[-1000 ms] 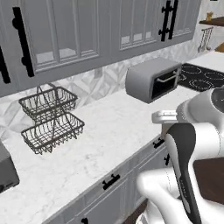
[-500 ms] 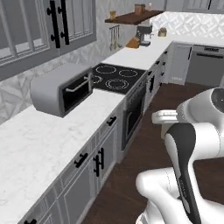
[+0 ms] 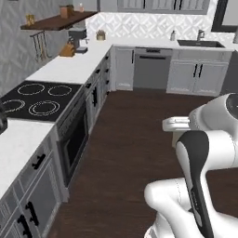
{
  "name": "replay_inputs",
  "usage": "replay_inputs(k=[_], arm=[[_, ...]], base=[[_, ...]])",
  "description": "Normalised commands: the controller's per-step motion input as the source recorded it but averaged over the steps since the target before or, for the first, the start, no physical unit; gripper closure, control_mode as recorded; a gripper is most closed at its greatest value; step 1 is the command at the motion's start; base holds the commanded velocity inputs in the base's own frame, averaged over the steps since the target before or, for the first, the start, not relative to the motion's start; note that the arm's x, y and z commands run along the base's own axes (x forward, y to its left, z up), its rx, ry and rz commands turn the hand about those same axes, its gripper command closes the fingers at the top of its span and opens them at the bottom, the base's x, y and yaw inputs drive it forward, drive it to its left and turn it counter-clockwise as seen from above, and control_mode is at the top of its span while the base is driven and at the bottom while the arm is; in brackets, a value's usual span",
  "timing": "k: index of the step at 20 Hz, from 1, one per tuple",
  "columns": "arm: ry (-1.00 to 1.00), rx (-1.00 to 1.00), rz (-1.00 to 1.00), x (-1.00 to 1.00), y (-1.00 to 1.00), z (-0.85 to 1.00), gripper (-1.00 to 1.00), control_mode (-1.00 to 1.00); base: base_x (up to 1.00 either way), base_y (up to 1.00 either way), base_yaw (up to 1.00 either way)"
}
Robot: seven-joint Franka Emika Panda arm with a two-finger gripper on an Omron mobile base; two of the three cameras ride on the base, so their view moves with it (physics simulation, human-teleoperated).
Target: Start the toaster. Once the lever pops up, take the bread to the plate on the dining counter.
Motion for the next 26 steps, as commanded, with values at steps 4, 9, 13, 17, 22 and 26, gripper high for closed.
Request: replay_inputs(k=[4,9,13,17,22,26], arm=[[0.0,0.0,0.0,0.0,0.0,0.0,1.0,1.0],[0.0,0.0,0.0,0.0,0.0,0.0,1.0,1.0],[0.0,0.0,0.0,0.0,0.0,0.0,1.0,1.0],[0.0,0.0,0.0,0.0,0.0,0.0,1.0,1.0],[0.0,0.0,0.0,0.0,0.0,0.0,1.0,1.0],[0.0,0.0,0.0,0.0,0.0,0.0,1.0,1.0]], base=[[0.94,-0.79,-0.38],[1.0,-0.63,-0.3],[1.0,-0.71,-0.25],[1.0,-0.93,-0.15],[1.0,-1.0,-0.06],[0.84,-1.0,-0.01]])
